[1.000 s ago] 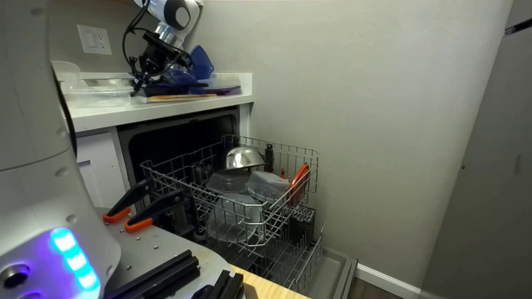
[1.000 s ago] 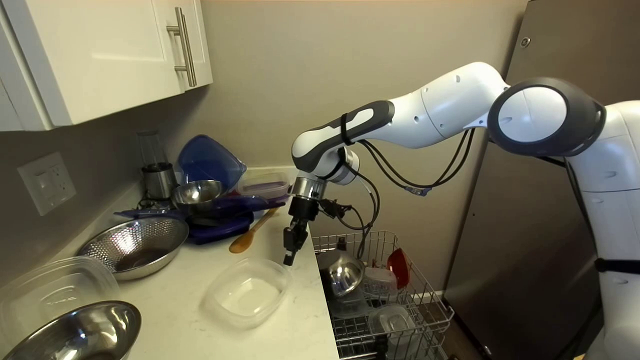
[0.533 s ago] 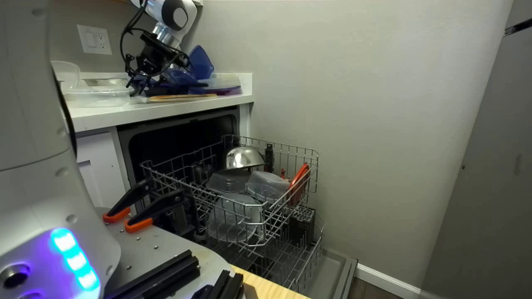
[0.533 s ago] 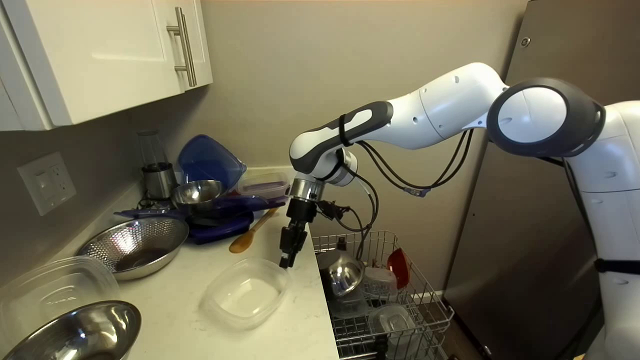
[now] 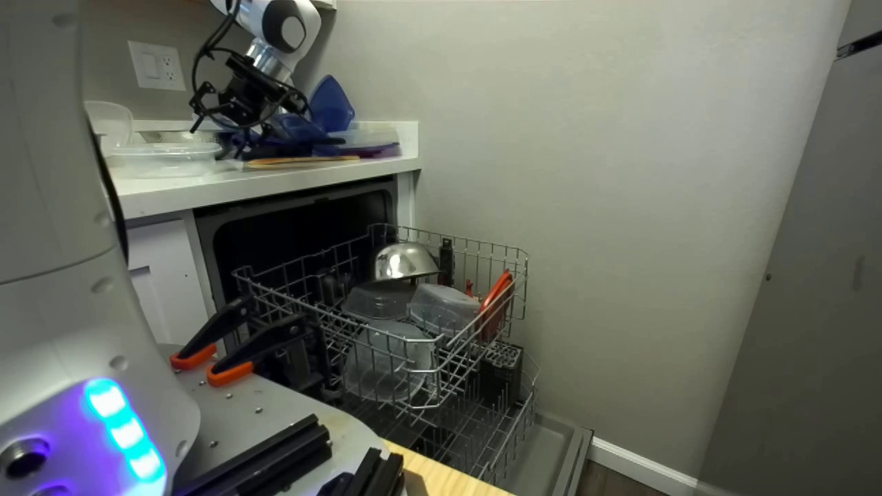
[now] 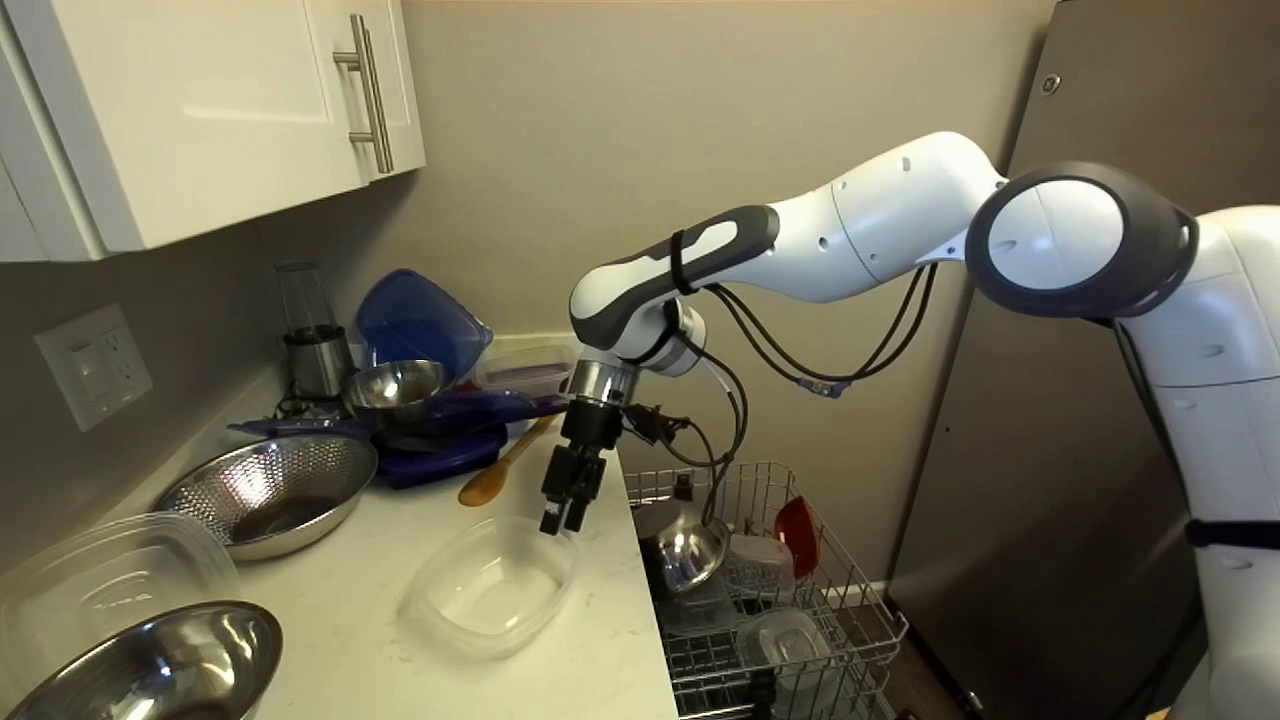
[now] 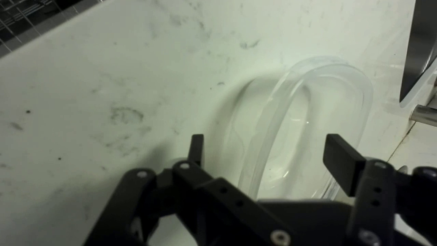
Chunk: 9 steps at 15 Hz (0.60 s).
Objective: Pick up the clear bowl from the front of the counter and put it in the dishwasher.
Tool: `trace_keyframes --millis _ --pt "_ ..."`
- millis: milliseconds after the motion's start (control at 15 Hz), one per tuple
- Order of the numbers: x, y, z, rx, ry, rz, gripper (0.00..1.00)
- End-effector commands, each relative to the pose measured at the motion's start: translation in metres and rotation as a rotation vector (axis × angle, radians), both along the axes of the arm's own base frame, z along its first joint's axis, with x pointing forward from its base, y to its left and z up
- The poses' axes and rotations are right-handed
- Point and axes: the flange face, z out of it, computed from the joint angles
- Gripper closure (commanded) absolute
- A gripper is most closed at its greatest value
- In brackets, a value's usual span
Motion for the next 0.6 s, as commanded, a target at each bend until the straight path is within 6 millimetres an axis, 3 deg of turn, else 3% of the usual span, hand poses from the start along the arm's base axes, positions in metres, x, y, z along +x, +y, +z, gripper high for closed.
trace_keyframes --millis 0,200,267,333,533 --pt "0.0 0.01 0.003 0.04 -0.013 0.015 0.0" --pt "-0.001 0.015 0.003 0.054 -0.002 0.024 0.0" --pt "-0.002 0.018 0.002 0.076 0.003 0.04 0.25" --pt "-0.004 0.02 0.001 0.078 0.005 0.05 0.27" --pt "-0.006 0.023 -0.001 0.091 0.007 0.066 0.47"
